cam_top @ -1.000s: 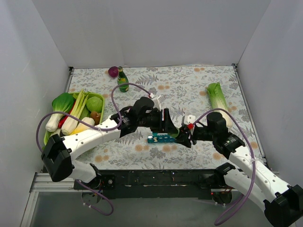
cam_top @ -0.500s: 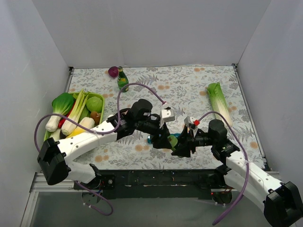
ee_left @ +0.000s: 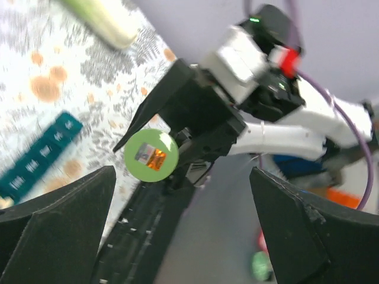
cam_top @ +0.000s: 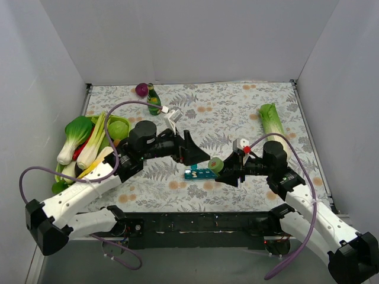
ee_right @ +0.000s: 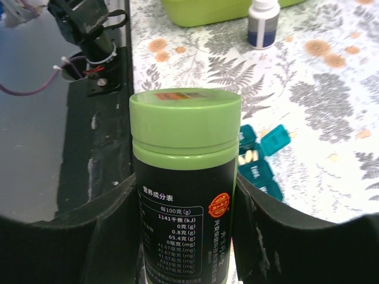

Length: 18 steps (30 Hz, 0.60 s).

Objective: Sort the pills into containers

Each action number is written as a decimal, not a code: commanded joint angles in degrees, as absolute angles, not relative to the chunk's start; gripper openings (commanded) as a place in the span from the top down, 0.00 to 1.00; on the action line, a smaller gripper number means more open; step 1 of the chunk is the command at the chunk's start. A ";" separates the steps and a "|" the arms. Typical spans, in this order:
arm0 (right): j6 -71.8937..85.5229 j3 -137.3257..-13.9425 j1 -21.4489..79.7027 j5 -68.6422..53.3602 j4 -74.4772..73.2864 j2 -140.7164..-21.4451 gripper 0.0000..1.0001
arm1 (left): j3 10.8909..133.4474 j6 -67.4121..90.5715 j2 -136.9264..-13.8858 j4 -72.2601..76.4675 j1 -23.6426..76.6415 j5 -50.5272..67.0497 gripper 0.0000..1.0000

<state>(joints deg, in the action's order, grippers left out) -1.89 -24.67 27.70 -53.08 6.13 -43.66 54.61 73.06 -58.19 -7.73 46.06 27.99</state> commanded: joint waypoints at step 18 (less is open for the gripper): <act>-16.35 -30.67 27.42 -47.46 -0.88 -44.91 0.99 | 61.43 96.51 -74.35 -14.50 50.71 18.63 0.24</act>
